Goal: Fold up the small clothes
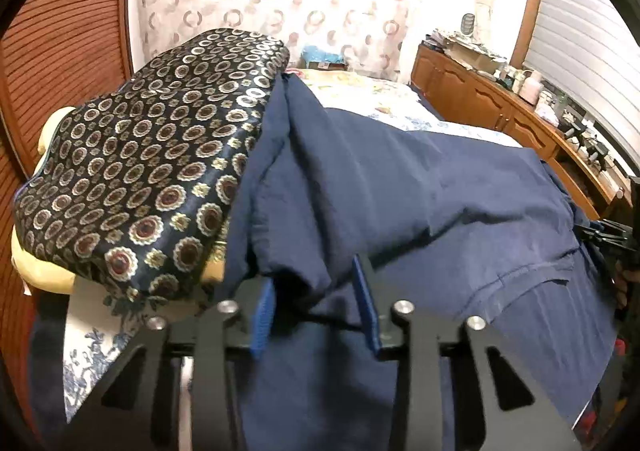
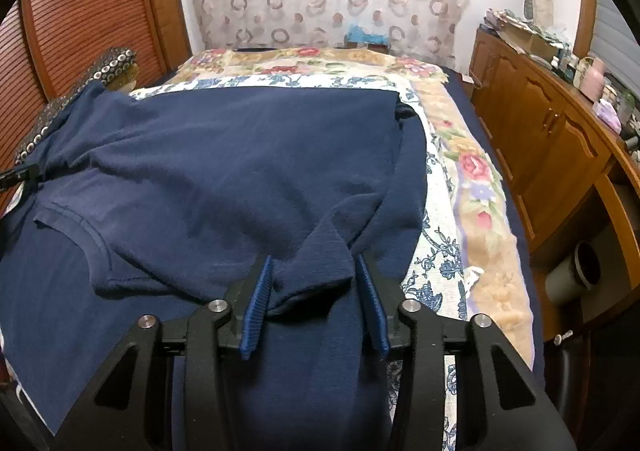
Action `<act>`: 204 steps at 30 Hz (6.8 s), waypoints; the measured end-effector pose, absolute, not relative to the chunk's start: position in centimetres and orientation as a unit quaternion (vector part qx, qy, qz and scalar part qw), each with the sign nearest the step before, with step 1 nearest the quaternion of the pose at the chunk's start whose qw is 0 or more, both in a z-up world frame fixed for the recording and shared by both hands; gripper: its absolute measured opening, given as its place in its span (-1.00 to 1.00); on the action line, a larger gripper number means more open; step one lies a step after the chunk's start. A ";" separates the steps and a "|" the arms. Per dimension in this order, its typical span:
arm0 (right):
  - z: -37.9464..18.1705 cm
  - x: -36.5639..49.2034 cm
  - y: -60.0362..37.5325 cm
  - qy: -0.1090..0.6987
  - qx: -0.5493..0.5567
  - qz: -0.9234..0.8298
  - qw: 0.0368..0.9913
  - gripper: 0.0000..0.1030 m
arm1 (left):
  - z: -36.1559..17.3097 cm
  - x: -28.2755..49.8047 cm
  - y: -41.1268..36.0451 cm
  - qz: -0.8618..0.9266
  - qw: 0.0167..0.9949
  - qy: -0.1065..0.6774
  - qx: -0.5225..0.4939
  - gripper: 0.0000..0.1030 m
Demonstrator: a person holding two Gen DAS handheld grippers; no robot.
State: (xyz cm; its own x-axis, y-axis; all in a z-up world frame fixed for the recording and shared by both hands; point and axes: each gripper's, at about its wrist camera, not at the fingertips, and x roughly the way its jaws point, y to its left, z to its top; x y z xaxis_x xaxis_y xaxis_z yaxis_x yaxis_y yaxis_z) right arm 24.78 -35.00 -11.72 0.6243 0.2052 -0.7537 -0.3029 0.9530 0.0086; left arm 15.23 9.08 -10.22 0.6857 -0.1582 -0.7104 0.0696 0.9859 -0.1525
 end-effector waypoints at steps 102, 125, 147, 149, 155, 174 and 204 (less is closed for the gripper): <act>-12.9 13.1 -29.8 0.359 -0.092 0.218 0.903 0.26 | -12.5 -0.4 12.8 -0.051 0.905 0.421 -0.043 0.01; -13.3 12.8 -30.0 0.343 -0.087 0.216 0.910 0.26 | -12.4 -0.8 11.7 -0.071 0.910 0.404 -0.056 -0.33; -12.3 12.7 -29.9 0.368 -0.105 0.206 0.901 0.26 | -4.9 3.0 6.9 -0.192 0.930 0.307 -0.063 -0.90; -12.0 12.5 -30.2 0.366 -0.098 0.206 0.902 0.26 | -3.5 3.8 5.4 -0.208 0.931 0.296 -0.055 -0.91; -10.7 12.1 -31.9 0.355 -0.075 0.202 0.910 0.26 | 0.4 6.7 1.1 -0.246 0.931 0.269 -0.020 -0.91; -7.5 9.9 -37.3 0.317 -0.039 0.160 0.934 0.26 | 4.9 11.2 -13.8 -0.340 0.902 0.262 0.044 -0.90; -7.8 14.7 -31.5 0.325 -0.078 0.211 0.918 0.26 | -2.8 11.7 -4.4 -0.177 0.937 0.302 0.020 -0.05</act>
State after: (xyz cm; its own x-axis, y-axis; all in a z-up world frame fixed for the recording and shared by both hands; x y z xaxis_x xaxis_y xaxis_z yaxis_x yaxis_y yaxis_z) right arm 14.70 -31.53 -7.82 0.6993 0.3369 -0.6305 -0.4388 0.8985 -0.0066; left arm 11.65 -4.44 -2.83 0.7551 -0.3190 -0.5728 0.3433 0.9367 -0.0691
